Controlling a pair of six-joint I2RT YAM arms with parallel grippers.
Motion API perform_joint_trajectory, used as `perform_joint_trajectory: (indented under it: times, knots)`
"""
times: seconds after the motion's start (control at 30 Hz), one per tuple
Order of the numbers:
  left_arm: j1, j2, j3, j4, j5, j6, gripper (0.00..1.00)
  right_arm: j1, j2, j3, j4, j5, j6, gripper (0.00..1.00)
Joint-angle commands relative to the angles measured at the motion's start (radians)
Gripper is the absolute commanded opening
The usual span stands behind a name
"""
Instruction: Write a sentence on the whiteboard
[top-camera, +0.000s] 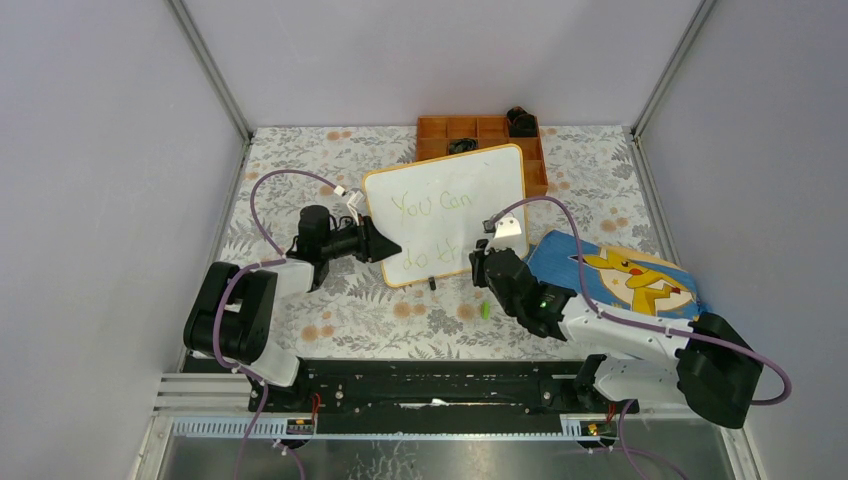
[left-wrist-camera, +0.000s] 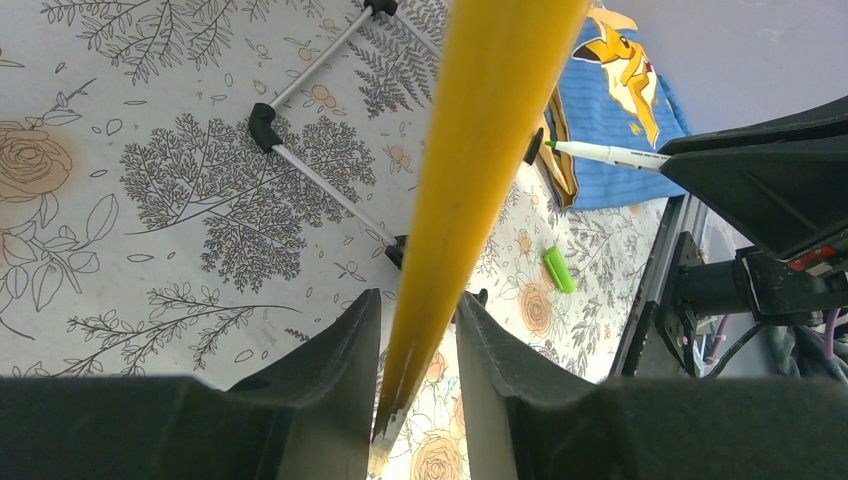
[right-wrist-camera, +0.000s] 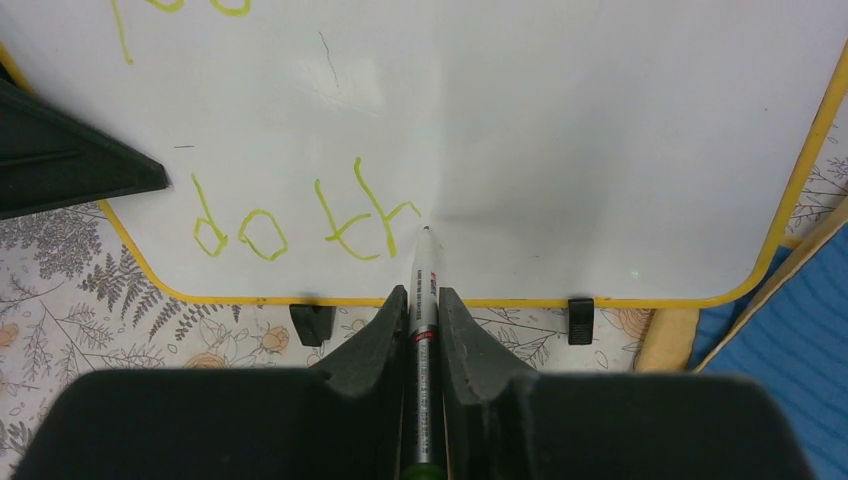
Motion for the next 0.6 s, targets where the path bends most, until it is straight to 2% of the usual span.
perform_joint_trajectory:
  times: [0.0,0.57]
  knots:
    - [-0.006,-0.018,0.023,-0.013,-0.017,0.030,0.40,-0.007,0.015,0.048,0.065,-0.008,0.016,0.00]
    - [-0.010,-0.019,0.025,-0.022,-0.018,0.038,0.40,-0.008,0.058,0.060,0.083,-0.006,0.013,0.00]
